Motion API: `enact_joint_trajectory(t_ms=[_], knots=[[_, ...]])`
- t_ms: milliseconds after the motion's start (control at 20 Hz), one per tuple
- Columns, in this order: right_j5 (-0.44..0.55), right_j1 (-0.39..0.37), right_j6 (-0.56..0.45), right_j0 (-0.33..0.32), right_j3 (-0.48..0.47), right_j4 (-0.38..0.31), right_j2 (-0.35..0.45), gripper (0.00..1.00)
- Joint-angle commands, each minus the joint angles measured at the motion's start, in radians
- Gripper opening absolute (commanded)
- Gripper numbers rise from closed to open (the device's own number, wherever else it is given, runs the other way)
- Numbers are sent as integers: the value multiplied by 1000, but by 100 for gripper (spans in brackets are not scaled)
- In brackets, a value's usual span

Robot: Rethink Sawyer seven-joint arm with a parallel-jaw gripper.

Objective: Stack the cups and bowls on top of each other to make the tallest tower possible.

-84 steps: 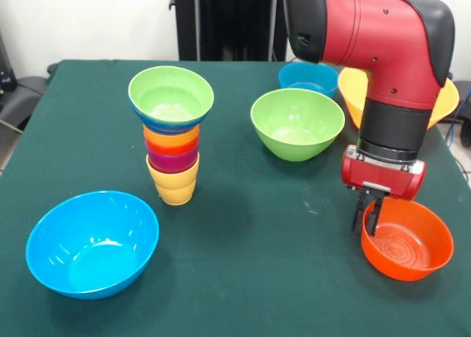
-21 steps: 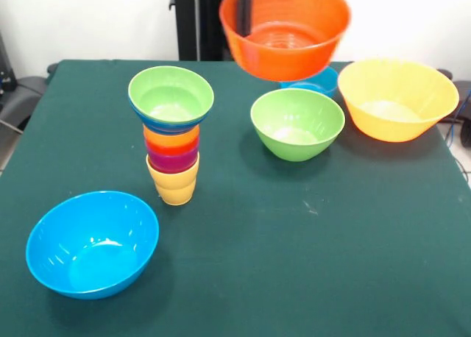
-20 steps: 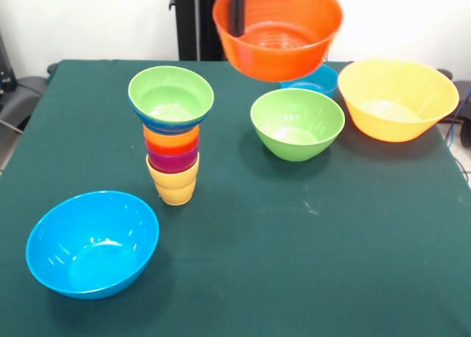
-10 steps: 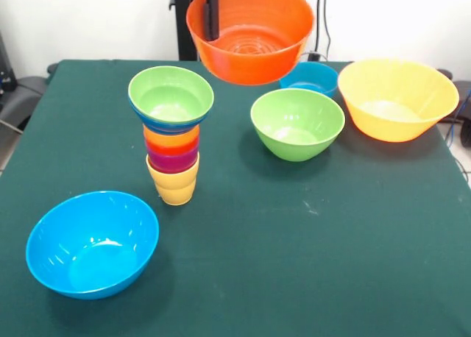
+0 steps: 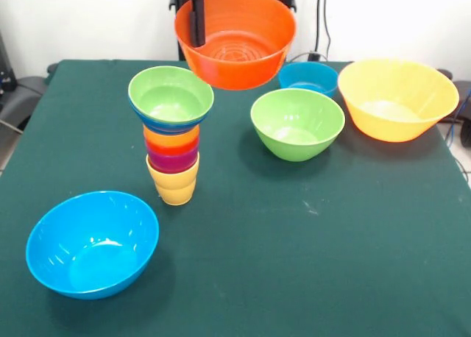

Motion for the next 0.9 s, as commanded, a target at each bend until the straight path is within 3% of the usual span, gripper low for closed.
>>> enact_joint_trajectory(t_ms=[50,500,900], knots=[[30,22,-260,-35,118,-130,105,0],[-7,22,-240,-88,148,-211,145,0],[28,16,-248,-145,140,-235,202,0]])
